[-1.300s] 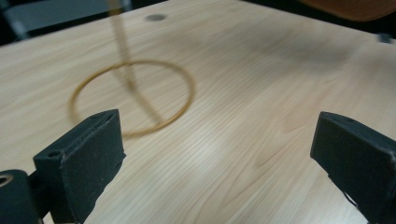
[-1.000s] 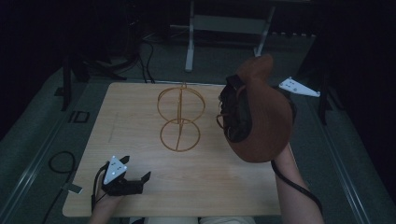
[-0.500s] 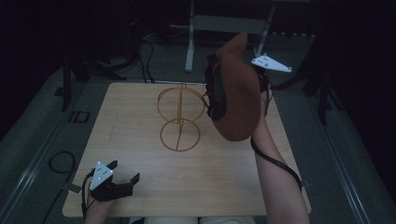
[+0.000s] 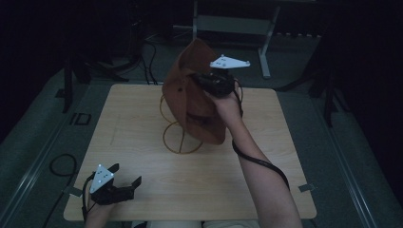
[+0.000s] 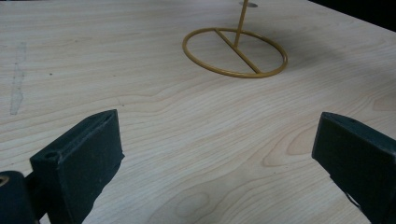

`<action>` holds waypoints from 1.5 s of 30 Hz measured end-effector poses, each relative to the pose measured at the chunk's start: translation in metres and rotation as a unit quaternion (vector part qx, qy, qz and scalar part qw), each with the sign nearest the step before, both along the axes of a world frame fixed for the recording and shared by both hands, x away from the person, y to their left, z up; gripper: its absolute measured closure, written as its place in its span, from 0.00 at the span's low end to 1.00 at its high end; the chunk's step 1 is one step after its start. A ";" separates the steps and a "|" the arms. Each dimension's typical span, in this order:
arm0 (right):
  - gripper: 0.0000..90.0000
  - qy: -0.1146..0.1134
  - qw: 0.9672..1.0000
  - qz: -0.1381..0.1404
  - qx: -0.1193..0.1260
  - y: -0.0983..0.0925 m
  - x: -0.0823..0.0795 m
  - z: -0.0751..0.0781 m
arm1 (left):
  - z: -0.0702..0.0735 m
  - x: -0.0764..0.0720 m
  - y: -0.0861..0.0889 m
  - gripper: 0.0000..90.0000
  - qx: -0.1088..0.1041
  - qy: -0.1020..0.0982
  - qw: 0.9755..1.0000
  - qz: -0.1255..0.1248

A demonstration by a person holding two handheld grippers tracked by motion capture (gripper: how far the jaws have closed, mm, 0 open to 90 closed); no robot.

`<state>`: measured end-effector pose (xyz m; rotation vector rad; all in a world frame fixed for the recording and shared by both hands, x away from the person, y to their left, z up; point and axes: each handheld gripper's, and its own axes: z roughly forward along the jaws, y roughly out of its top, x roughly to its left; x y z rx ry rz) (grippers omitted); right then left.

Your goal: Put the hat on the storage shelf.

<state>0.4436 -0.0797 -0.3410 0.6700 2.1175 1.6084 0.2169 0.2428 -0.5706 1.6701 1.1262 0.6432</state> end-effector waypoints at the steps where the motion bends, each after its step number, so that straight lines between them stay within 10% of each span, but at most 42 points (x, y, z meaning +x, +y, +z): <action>1: 0.96 0.005 1.000 0.003 -0.005 0.004 0.000 -0.002 | 0.000 0.000 0.000 0.02 0.000 0.000 1.000 0.000; 9: 0.87 0.042 0.999 0.029 -0.001 0.021 0.008 -0.013 | -0.002 0.000 -0.001 0.02 -0.003 0.002 1.000 -0.008; 22: 0.23 0.028 0.998 0.034 -0.041 0.046 0.003 -0.023 | -0.004 0.001 -0.002 0.02 -0.002 0.007 1.000 -0.012; 45: 0.18 0.000 0.999 0.036 -0.028 -0.018 -0.026 -0.027 | -0.007 0.002 -0.001 0.02 -0.002 0.009 1.000 -0.006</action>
